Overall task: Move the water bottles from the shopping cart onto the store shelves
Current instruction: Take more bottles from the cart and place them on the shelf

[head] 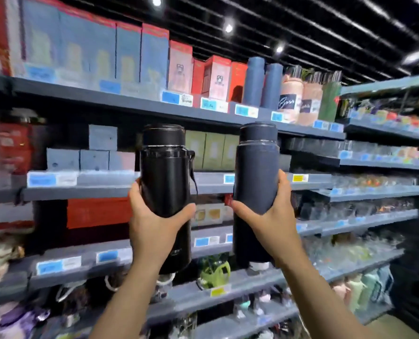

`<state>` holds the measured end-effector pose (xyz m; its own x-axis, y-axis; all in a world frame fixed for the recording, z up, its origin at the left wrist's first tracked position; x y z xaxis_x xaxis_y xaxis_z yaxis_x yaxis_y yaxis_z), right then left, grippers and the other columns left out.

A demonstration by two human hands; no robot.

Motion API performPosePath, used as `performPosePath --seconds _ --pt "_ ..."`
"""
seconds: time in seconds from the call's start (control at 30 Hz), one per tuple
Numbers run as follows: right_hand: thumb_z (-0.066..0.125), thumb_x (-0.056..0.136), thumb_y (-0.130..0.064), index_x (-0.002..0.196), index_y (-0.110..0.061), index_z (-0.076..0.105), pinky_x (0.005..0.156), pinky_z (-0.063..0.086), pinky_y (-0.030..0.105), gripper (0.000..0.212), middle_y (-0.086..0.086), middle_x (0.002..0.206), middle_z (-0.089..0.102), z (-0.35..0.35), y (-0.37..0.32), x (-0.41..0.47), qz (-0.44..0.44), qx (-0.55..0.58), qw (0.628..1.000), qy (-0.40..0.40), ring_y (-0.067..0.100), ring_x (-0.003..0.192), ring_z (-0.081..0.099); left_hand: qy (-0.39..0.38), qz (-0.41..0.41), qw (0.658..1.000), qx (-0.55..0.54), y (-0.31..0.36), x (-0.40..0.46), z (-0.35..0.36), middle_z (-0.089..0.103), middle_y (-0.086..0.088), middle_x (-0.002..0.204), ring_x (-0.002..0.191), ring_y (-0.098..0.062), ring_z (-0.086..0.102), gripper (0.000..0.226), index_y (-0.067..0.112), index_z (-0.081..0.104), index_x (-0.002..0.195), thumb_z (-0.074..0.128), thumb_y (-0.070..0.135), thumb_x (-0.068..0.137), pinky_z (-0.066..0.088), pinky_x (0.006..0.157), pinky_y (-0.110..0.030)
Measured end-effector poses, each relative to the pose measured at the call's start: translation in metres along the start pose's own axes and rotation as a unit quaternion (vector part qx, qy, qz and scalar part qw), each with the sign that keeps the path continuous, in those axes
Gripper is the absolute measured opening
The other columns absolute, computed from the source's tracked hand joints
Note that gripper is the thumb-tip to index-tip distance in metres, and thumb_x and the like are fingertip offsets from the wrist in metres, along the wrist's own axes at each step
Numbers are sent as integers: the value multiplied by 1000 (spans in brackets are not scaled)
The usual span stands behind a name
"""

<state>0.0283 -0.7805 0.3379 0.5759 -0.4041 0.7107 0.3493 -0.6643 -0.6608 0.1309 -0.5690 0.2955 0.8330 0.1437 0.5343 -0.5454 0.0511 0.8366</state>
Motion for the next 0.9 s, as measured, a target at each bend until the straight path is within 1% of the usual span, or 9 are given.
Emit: performPosePath --seconds 0.13,0.23,0.33,0.5,0.6,0.7,0.73,0.8,0.9 --pt "85 67 -36 138 -39 26 77 44 25 93 -27 117 46 16 23 80 -25 27 999 7 7 102 54 2 43 999 -10 8 59 41 52 10 121 109 -15 53 99 27 32 139 90 23 58 40 83 -25" --pt "84 62 -41 138 -36 28 82 45 25 95 -26 118 47 18 38 127 -35 78 996 19 3 105 55 11 63 998 -1 16 91 64 46 10 125 110 -13 48 102 28 28 142 89 25 60 39 88 -30" --pt "82 61 -39 137 -29 32 78 46 21 91 -25 115 49 18 47 177 -36 136 990 25 -4 101 54 22 88 996 13 27 113 81 47 12 124 111 -14 49 102 29 29 140 89 26 59 41 92 -34" --pt "76 63 -42 139 -21 33 82 50 27 90 -6 121 58 16 49 269 -65 233 970 38 8 101 61 66 126 989 45 45 140 96 51 13 119 110 -13 53 98 28 34 135 91 26 56 45 95 -37" --pt "77 64 -43 141 -17 29 89 50 29 95 -1 129 54 12 44 324 -103 275 955 48 10 108 59 98 148 982 66 61 149 102 53 15 113 105 -10 54 95 26 36 133 91 25 56 44 89 -32" --pt "76 67 -39 143 -15 28 88 44 12 92 -9 127 49 11 31 377 -145 305 940 56 -7 105 52 126 175 974 66 76 160 112 55 12 116 104 -10 57 92 24 38 133 90 22 56 44 81 -24" --pt "74 67 -39 143 -15 28 87 42 10 92 -10 126 47 13 28 393 -154 314 935 54 -8 104 50 130 181 973 64 80 164 117 56 12 116 103 -9 58 91 24 40 132 90 22 56 44 77 -22" --pt "72 64 -39 142 -15 28 87 42 14 93 -5 129 46 15 23 425 -171 326 928 54 4 109 51 134 199 969 59 92 173 132 59 12 115 102 -8 59 88 25 42 130 89 24 56 45 76 -21" --pt "78 72 -27 145 -14 23 83 39 5 92 -3 133 41 28 19 462 -188 331 924 46 10 115 46 139 220 964 53 106 183 156 58 15 112 101 -5 59 84 26 44 128 88 24 57 45 75 -22"
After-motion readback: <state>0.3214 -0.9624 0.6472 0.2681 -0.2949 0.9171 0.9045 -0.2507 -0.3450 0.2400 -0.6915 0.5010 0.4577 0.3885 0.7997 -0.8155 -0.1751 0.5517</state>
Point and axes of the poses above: each hand's wrist, its own x-axis towards the middle knuckle, its own z-axis out of the palm, y = z × x, the point moved 6 cm from there along x, towards the middle knuckle
